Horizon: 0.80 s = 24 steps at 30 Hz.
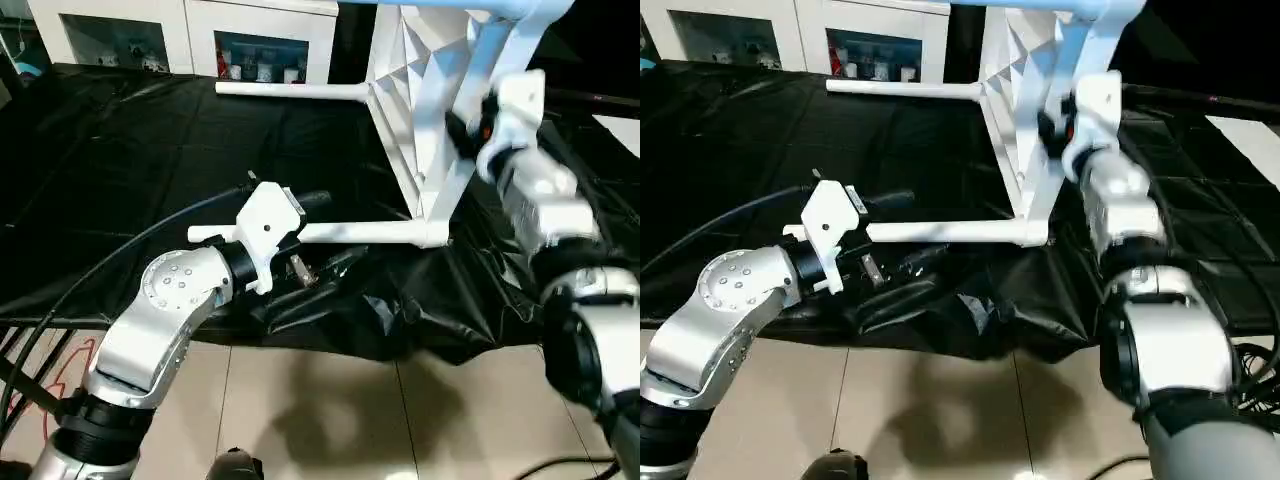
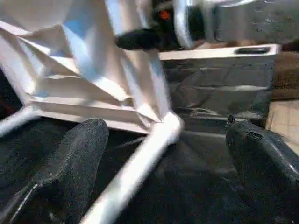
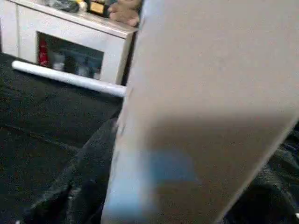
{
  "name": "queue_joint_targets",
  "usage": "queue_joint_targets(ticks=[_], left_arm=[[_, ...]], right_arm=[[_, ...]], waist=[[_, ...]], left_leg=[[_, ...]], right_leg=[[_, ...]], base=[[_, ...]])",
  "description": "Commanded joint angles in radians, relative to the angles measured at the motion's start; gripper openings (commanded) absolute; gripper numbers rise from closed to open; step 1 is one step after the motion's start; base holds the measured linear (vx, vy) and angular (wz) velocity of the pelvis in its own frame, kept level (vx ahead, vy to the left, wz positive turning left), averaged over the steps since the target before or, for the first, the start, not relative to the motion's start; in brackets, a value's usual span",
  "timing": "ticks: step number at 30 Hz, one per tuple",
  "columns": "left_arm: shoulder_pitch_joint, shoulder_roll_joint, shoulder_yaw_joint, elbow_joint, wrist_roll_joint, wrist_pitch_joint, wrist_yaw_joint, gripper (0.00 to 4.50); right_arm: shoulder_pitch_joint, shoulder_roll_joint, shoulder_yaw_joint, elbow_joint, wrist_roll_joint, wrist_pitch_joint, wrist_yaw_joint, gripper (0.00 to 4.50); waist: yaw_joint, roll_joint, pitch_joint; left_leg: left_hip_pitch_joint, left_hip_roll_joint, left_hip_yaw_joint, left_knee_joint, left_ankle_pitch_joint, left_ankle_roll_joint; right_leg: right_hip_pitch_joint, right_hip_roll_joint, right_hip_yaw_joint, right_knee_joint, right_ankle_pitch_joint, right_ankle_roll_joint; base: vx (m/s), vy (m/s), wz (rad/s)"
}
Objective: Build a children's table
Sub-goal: Flip table
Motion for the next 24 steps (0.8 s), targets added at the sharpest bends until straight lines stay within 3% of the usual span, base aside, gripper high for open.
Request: queue_joint_targets(ticks=[1, 4, 6, 8, 10, 11, 12, 13, 17, 20, 21, 22, 24], left_arm=[[-0.058, 0.003, 0.008, 0.024, 0.082, -0.079, 0.062, 4.5], [-0.097, -0.006, 0.03, 0.061, 0.132, -0.128, 0.132, 4.5], [-0.138, -0.029, 0.069, 0.101, 0.183, -0.183, 0.244, 4.5], [-0.17, -0.022, 0.08, 0.128, 0.217, -0.247, 0.277, 4.5], [-0.193, -0.02, 0.092, 0.153, 0.234, -0.311, 0.295, 4.5], [-0.215, -0.01, 0.092, 0.177, 0.291, -0.379, 0.348, 4.5], [-0.215, -0.01, 0.092, 0.177, 0.291, -0.38, 0.349, 4.5], [-0.236, 0.017, 0.074, 0.201, 0.358, -0.454, 0.381, 4.5], [-0.264, 0.044, 0.065, 0.224, 0.458, -0.533, 0.472, 4.5], [-0.319, 0.067, 0.059, 0.287, 0.528, -0.625, 0.514, 4.5], [-0.319, 0.067, 0.059, 0.287, 0.528, -0.625, 0.514, 4.5], [-0.331, 0.076, 0.049, 0.301, 0.556, -0.637, 0.524, 4.5], [-0.365, 0.095, 0.025, 0.346, 0.621, -0.665, 0.551, 4.5]], right_arm=[[0.042, -0.002, -0.018, -0.016, 0.013, -0.038, -0.001, 3.12], [0.075, 0.004, -0.017, -0.037, 0.009, -0.086, 0.008, 3.52], [0.112, 0.01, -0.035, -0.075, 0.008, -0.166, -0.041, 3.64], [0.16, 0.02, -0.049, -0.127, 0.017, -0.223, -0.048, 3.85], [0.217, 0.033, -0.044, -0.179, 0.018, -0.28, -0.031, 3.85], [0.267, 0.05, -0.043, -0.23, 0.028, -0.325, -0.007, 3.85], [0.267, 0.05, -0.043, -0.231, 0.028, -0.325, -0.007, 3.85], [0.309, 0.061, -0.032, -0.273, 0.025, -0.366, 0.007, 3.85], [0.369, 0.087, -0.026, -0.356, 0.056, -0.404, 0.048, 3.85], [0.457, 0.108, 0.015, -0.512, 0.052, -0.448, 0.067, 3.85], [0.457, 0.108, 0.015, -0.512, 0.052, -0.448, 0.067, 3.85], [0.467, 0.115, 0.02, -0.541, 0.06, -0.439, 0.078, 3.85], [0.488, 0.127, 0.048, -0.602, 0.071, -0.413, 0.118, 3.85]], waist=[[-0.012, 0.003, -0.074], [-0.013, 0.0, -0.077], [-0.013, 0.004, -0.078], [-0.008, 0.001, -0.082], [-0.004, 0.003, -0.082], [-0.008, 0.001, -0.082], [-0.008, 0.001, -0.082], [-0.008, 0.001, -0.08], [-0.013, 0.002, -0.077], [-0.011, 0.003, -0.075], [-0.01, 0.003, -0.074], [-0.012, -0.003, -0.073], [-0.013, 0.001, -0.072]], left_leg=[[0.051, 0.036, -0.013, -0.057, -0.171, -0.057], [0.048, 0.036, -0.015, -0.056, -0.153, -0.048], [0.048, 0.036, -0.016, -0.055, -0.142, -0.043], [0.049, 0.035, -0.016, -0.05, -0.122, -0.029], [0.05, 0.036, -0.016, -0.048, -0.117, -0.019], [0.046, 0.035, -0.017, -0.05, -0.114, -0.016], [0.047, 0.037, -0.019, -0.051, -0.124, -0.009], [0.047, 0.036, -0.019, -0.052, -0.133, -0.004], [0.049, 0.041, -0.022, -0.058, -0.183, -0.015], [0.049, 0.042, -0.025, -0.062, -0.197, -0.025], [0.051, 0.042, -0.024, -0.062, -0.205, -0.025], [0.049, 0.041, -0.025, -0.064, -0.216, -0.027], [0.052, 0.043, -0.026, -0.066, -0.241, -0.031]], right_leg=[[0.016, -0.057, 0.023, -0.062, 0.043, -0.159], [0.02, -0.058, 0.022, -0.059, 0.066, -0.159], [0.02, -0.058, 0.021, -0.058, 0.092, -0.163], [0.021, -0.057, 0.022, -0.055, 0.129, -0.158], [0.018, -0.057, 0.021, -0.054, 0.138, -0.153], [0.022, -0.056, 0.021, -0.053, 0.147, -0.152], [0.02, -0.057, 0.02, -0.053, 0.136, -0.152], [0.019, -0.055, 0.02, -0.059, 0.119, -0.15], [0.014, -0.057, 0.019, -0.062, 0.042, -0.144], [0.011, -0.062, 0.02, -0.066, 0.009, -0.136], [0.009, -0.06, 0.021, -0.07, -0.003, -0.132], [0.009, -0.061, 0.021, -0.07, -0.026, -0.132], [0.004, -0.062, 0.022, -0.073, -0.061, -0.126]], base=[[0.0, 0.0, 0.0], [0.0, 0.0, 0.0], [0.0, 0.0, 0.0], [0.0, 0.0, 0.0], [0.0, 0.0, 0.0], [0.0, 0.0, 0.0], [0.0, 0.0, 0.0], [0.0, 0.0, 0.0], [0.0, 0.0, 0.0], [0.0, 0.0, 0.0], [0.0, 0.0, 0.0], [0.0, 0.0, 0.0], [0.0, 0.0, 0.0]])
